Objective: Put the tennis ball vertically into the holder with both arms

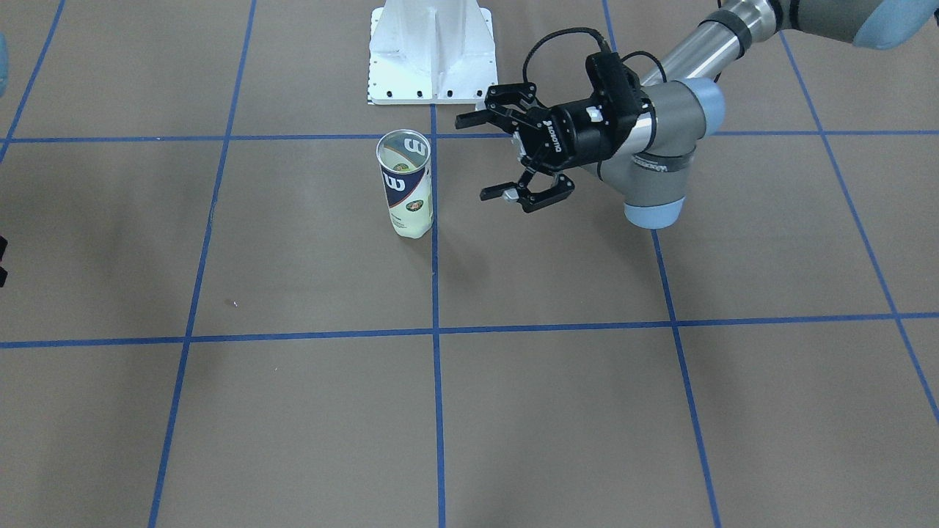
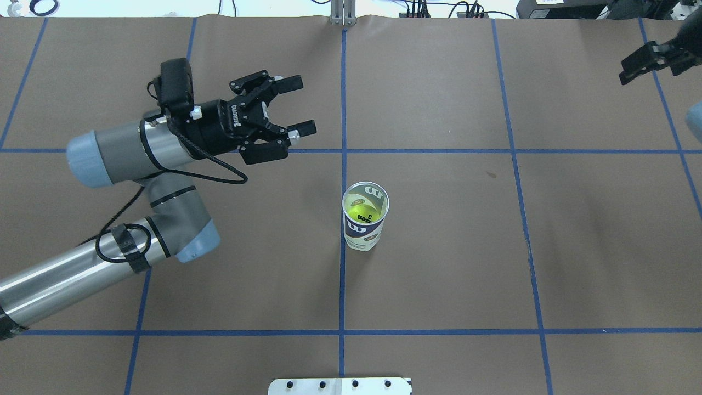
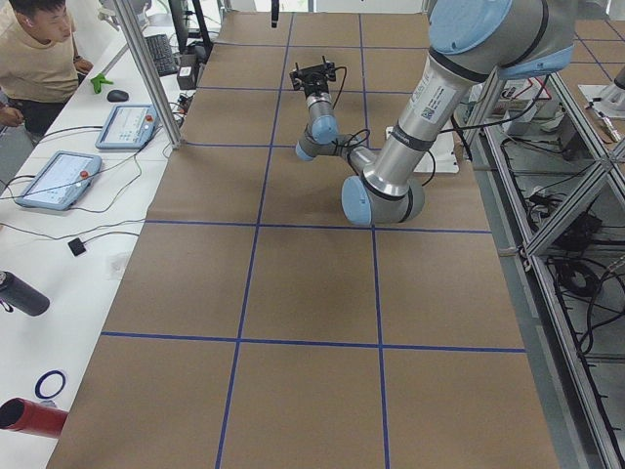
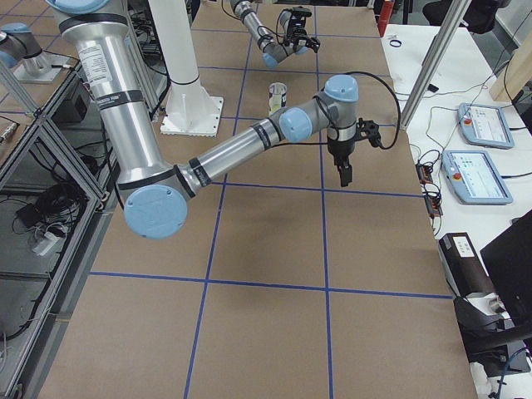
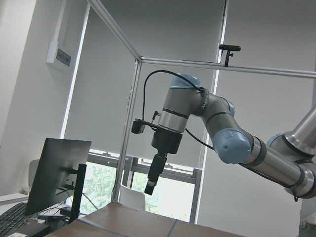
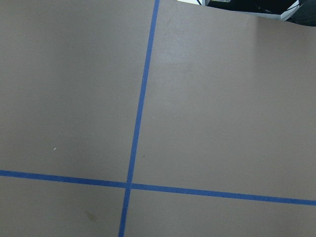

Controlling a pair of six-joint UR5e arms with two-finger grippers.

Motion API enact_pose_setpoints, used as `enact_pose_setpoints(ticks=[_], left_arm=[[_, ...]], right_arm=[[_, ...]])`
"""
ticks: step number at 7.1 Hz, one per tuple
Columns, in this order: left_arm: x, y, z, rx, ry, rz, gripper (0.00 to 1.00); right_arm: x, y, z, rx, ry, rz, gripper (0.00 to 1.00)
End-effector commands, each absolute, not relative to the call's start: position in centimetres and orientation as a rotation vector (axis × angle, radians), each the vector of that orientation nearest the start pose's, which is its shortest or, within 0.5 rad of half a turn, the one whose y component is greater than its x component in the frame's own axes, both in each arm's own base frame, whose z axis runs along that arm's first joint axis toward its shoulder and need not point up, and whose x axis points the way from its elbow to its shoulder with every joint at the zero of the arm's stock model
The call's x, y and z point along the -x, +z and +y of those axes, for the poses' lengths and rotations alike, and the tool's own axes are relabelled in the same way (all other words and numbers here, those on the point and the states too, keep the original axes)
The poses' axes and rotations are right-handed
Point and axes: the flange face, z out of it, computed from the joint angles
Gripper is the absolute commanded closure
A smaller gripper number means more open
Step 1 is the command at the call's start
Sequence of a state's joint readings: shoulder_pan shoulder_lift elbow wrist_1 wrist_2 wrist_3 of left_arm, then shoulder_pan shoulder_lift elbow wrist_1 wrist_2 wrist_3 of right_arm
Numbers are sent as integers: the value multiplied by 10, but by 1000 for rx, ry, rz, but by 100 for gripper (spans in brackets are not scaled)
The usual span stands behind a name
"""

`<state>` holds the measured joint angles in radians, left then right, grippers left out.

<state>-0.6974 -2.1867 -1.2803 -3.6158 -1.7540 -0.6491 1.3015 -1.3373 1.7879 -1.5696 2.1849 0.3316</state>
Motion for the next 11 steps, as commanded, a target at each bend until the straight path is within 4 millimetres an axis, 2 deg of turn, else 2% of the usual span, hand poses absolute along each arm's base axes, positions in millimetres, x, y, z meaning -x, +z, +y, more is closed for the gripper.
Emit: enact_pose_setpoints(ticks=[1,2,3,4,5,7,8,9,10,11], left_arm=[[-340,289,-513,-1598,319,1635,1],[-330,304,-514,-1587,311,1611,1],[-316,325,-521,-1532,343,1563,1],[-287,343,-541,-1414,410,1483,1],[-246,359,-566,-1280,449,1406,1],[-148,373,-610,-1047,452,1313,1],[-128,375,-624,-968,406,1289,1],[-119,382,-631,-926,358,1265,0],[-91,390,-638,-918,297,1232,0],[-79,393,-642,-897,264,1219,0]], right_arm=[[-17,543,-550,-205,-79,-668,1],[-60,575,-534,-199,-111,-662,1],[-71,597,-512,-177,-133,-676,1],[-71,603,-504,-167,-127,-674,1],[-71,604,-502,-165,-125,-674,0],[-71,602,-503,-170,-123,-674,0],[-71,597,-503,-177,-122,-674,0],[-71,597,-503,-177,-121,-672,1],[-71,597,-503,-177,-123,-672,1],[-71,596,-503,-180,-124,-672,1]])
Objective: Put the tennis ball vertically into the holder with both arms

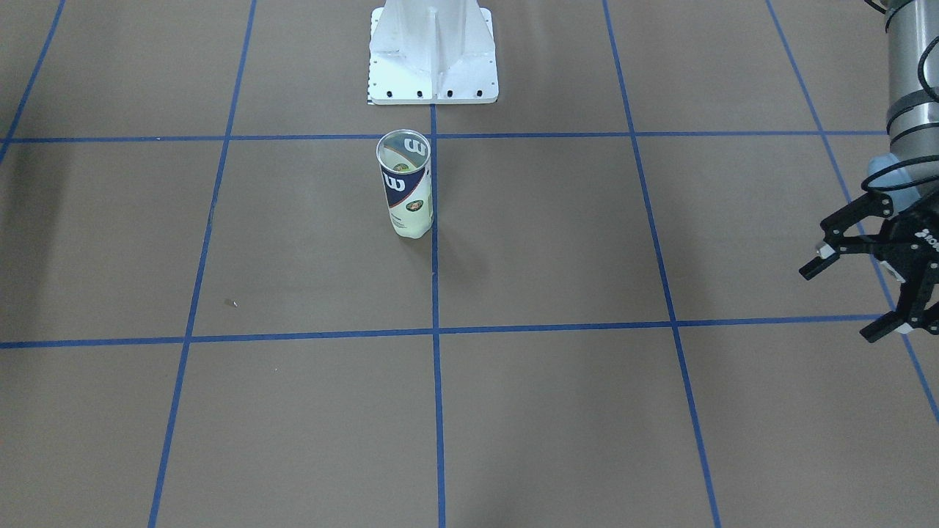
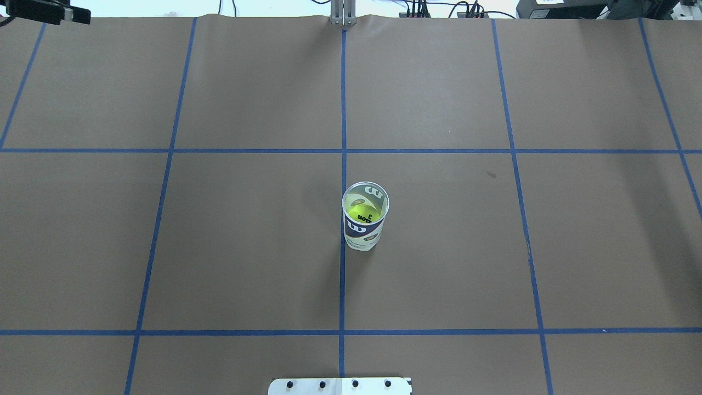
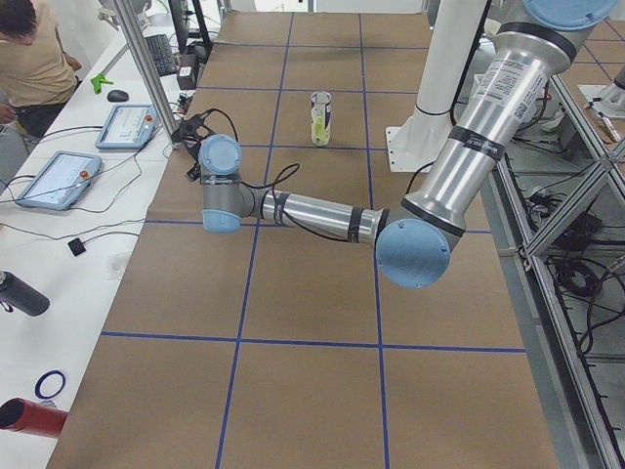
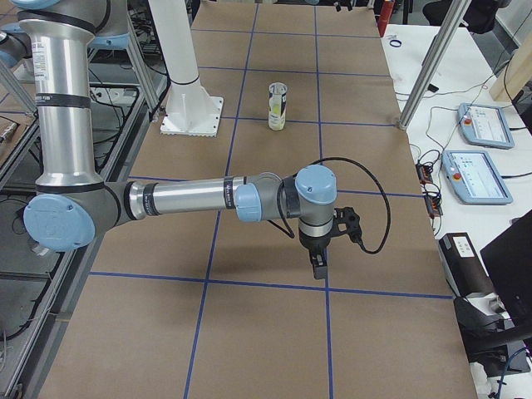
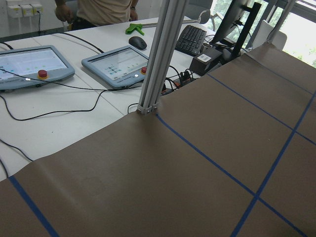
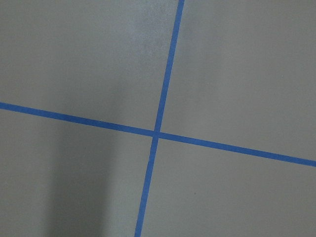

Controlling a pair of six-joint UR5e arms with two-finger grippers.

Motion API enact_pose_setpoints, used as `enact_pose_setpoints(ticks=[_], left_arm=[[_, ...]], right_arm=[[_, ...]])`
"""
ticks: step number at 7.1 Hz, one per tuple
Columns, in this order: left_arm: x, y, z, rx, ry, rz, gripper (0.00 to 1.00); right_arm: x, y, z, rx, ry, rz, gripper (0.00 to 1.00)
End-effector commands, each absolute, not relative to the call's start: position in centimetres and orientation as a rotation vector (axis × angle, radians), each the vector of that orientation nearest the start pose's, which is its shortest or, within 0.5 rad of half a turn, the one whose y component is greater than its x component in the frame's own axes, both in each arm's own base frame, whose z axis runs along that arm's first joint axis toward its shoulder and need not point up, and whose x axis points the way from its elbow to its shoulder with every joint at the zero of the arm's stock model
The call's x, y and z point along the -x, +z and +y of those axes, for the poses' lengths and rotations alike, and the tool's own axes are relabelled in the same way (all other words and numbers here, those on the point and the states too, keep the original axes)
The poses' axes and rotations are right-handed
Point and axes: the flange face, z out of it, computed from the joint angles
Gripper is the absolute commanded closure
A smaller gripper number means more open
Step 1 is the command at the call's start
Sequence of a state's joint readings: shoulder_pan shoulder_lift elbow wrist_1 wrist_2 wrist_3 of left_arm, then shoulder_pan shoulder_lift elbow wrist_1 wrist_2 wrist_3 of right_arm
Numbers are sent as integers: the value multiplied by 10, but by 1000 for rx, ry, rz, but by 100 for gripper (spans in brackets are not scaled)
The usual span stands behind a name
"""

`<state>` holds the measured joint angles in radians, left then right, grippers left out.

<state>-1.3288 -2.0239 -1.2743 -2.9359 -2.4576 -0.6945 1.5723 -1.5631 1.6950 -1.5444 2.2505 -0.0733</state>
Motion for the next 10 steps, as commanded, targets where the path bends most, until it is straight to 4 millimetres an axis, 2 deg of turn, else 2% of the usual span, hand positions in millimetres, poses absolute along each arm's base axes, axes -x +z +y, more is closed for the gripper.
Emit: enact_pose_setpoints(ticks=[1,2,4,6,8,10], left_arm=[[-78,411,-638,-861,236,1214,0],[-73,479,-603,-762,132,1209,0],[-75,479,-608,-716,71,1227,0],[-67,478,-602,-751,71,1231,0],[-69,499,-609,-727,38,1213,0],[-72,497,-614,-691,44,1215,0]], right_arm=[[-71,597,-502,-177,-125,-672,1],[-71,597,-502,-178,-126,-672,1],[-72,596,-501,-181,-127,-670,1],[-72,594,-502,-184,-128,-670,1],[-72,595,-502,-182,-126,-670,1],[-71,592,-504,-187,-125,-672,1]])
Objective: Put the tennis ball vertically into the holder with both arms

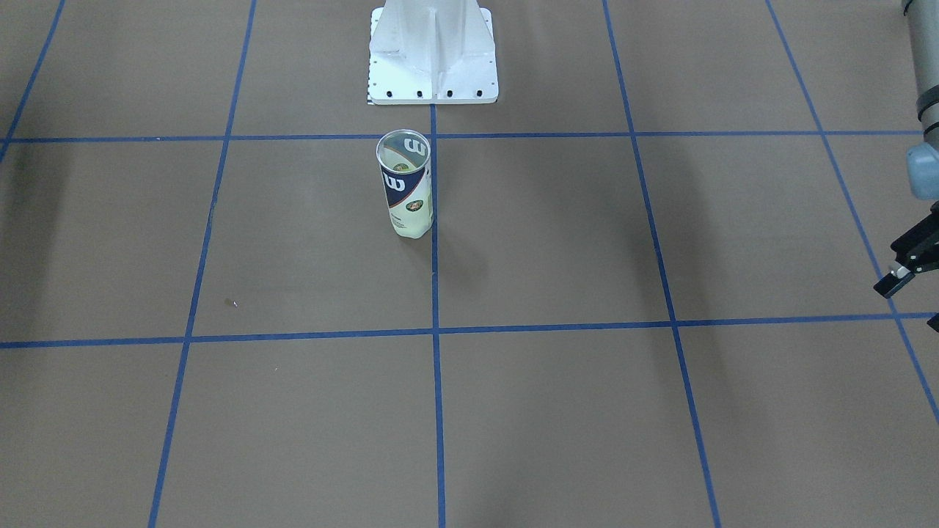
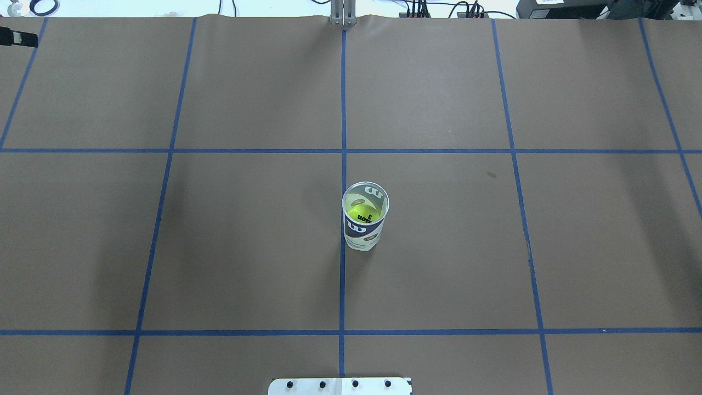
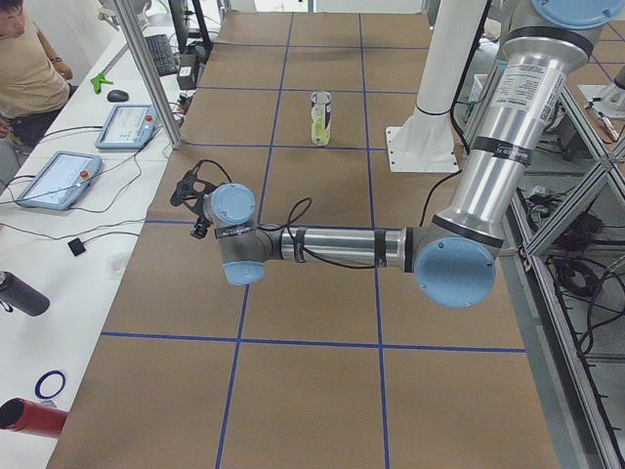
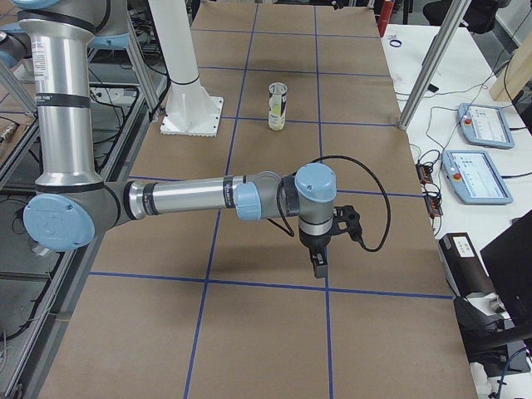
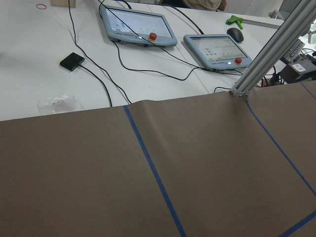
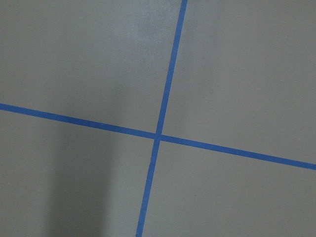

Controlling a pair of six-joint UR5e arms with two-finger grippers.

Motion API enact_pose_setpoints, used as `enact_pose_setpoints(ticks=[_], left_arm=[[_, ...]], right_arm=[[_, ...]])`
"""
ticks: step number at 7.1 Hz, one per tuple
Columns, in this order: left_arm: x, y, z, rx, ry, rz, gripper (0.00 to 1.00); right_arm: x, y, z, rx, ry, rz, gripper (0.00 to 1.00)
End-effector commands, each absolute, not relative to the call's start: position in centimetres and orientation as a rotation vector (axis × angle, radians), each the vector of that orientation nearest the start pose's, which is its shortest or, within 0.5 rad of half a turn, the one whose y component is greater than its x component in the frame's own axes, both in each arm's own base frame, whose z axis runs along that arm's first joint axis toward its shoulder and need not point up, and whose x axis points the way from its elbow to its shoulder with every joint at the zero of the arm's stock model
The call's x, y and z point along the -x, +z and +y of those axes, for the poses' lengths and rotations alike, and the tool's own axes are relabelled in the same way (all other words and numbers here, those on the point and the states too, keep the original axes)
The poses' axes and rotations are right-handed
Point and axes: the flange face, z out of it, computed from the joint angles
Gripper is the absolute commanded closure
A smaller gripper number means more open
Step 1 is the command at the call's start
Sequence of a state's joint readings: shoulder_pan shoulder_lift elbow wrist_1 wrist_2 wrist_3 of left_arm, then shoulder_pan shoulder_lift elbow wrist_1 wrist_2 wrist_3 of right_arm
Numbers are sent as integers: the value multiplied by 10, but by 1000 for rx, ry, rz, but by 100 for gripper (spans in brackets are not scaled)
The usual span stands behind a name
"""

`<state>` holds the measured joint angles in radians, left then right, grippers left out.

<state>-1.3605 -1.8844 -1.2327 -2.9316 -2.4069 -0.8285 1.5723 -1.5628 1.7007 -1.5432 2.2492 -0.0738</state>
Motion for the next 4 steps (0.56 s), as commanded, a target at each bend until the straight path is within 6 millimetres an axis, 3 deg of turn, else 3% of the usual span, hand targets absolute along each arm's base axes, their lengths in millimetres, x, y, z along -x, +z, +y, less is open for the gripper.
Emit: enact_pose_setpoints(ticks=[1,2,4], left_arm=[[-52,503,-618,-537,9,1238,0],[-32,507,-620,-426,-31,1260,0],[-25,516,-621,-418,-31,1233,0]], right_arm=[[-71,593,-504,-186,-126,-672,1],[-71,593,-503,-185,-125,-672,1],[-71,594,-503,-184,-126,-672,1]])
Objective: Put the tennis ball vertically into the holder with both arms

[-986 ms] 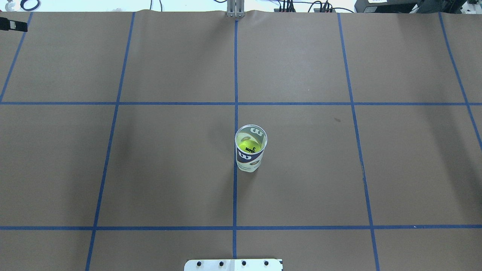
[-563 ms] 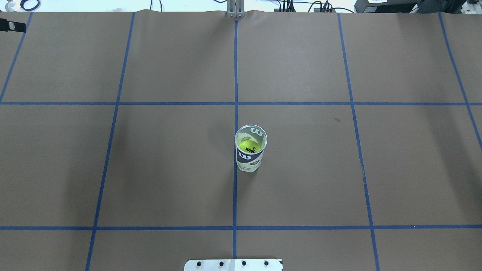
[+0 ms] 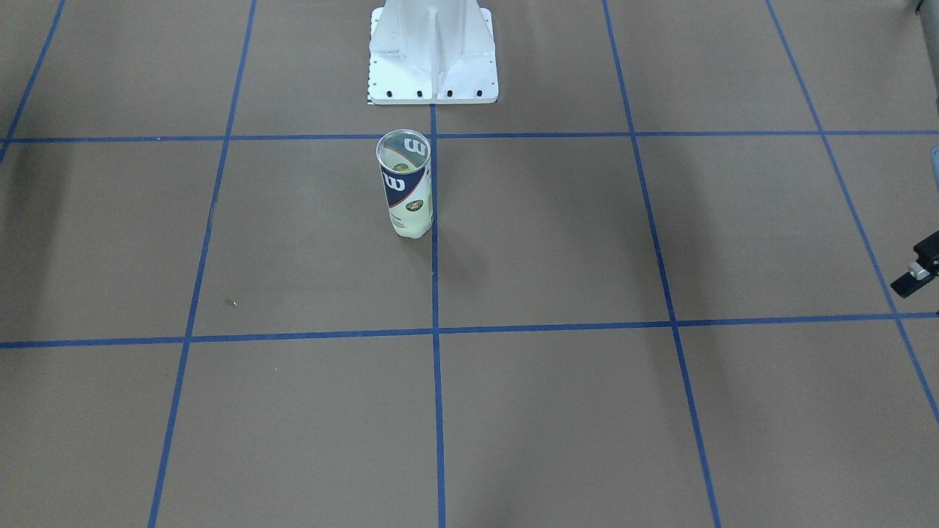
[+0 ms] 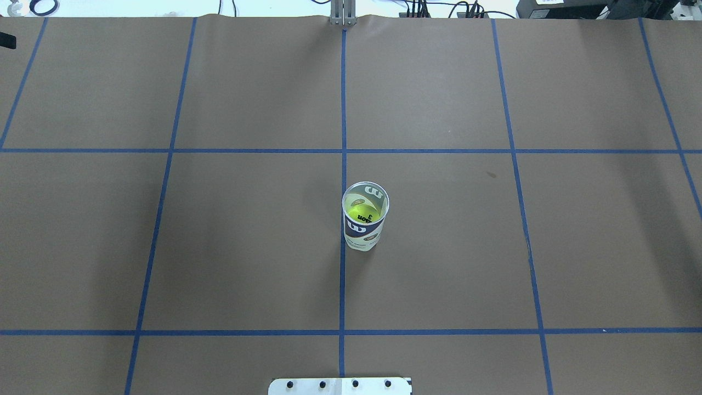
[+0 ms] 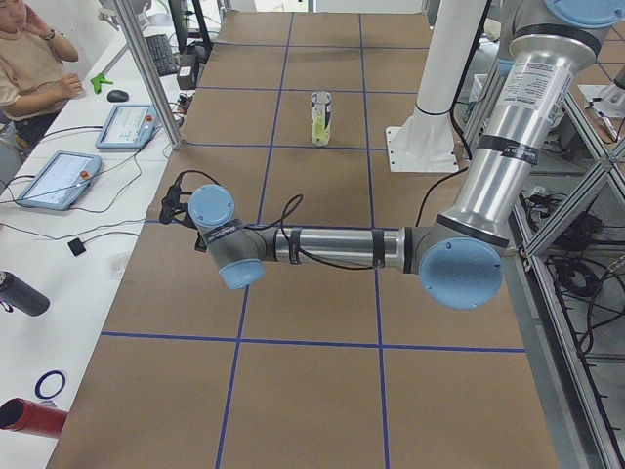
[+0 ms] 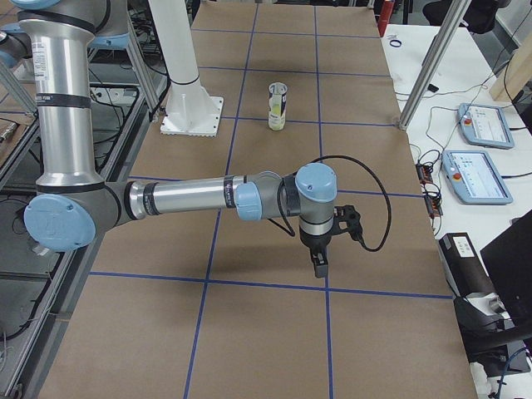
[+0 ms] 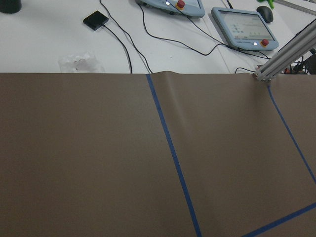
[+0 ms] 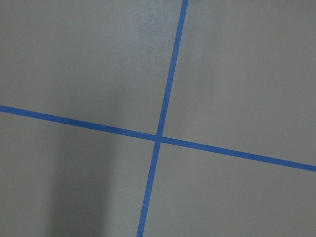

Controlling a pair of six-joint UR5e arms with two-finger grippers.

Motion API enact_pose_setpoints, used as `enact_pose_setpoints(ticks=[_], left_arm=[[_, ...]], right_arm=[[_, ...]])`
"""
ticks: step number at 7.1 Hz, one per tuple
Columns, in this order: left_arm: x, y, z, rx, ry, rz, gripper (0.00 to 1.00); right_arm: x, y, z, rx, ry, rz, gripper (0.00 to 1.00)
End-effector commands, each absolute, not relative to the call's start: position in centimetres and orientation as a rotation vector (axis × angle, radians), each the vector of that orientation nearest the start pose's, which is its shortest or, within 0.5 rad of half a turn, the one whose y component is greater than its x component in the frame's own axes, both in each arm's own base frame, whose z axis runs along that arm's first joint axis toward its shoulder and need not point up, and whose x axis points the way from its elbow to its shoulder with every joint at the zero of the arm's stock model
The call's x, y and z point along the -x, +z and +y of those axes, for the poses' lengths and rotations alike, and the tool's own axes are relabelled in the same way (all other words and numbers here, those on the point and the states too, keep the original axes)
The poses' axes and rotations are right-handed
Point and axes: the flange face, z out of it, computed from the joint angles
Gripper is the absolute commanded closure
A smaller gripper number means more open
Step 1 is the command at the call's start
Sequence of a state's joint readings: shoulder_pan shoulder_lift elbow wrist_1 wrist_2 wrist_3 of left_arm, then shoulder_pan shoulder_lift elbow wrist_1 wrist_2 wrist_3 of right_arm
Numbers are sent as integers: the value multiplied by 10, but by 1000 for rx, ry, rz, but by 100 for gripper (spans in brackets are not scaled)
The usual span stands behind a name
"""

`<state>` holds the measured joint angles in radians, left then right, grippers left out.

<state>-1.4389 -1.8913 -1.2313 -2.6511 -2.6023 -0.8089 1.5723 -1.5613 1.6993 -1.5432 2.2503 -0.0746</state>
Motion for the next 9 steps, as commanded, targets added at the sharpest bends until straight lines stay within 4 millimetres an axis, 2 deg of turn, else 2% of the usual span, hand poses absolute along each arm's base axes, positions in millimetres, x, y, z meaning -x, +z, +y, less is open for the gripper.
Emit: enact_pose_setpoints(ticks=[1,3,5,6,7,8,9], left_arm=[[-18,522,-625,-457,-9,1185,0],[-7,552,-642,-508,68,961,0],[35,589,-657,-471,73,640,0],[47,609,-653,-409,123,554,0],[66,619,-646,-344,207,524,0],[69,623,-636,-245,270,560,0],[81,621,-624,-132,211,657,0]], right_arm=[[-72,594,-504,-186,-128,-670,1],[-72,594,-504,-186,-128,-670,1],[-72,599,-503,-190,-132,-670,1],[-71,603,-499,-188,-132,-671,0],[-71,605,-498,-185,-131,-671,0],[-71,606,-497,-184,-132,-671,0],[-72,607,-497,-183,-131,-670,0]])
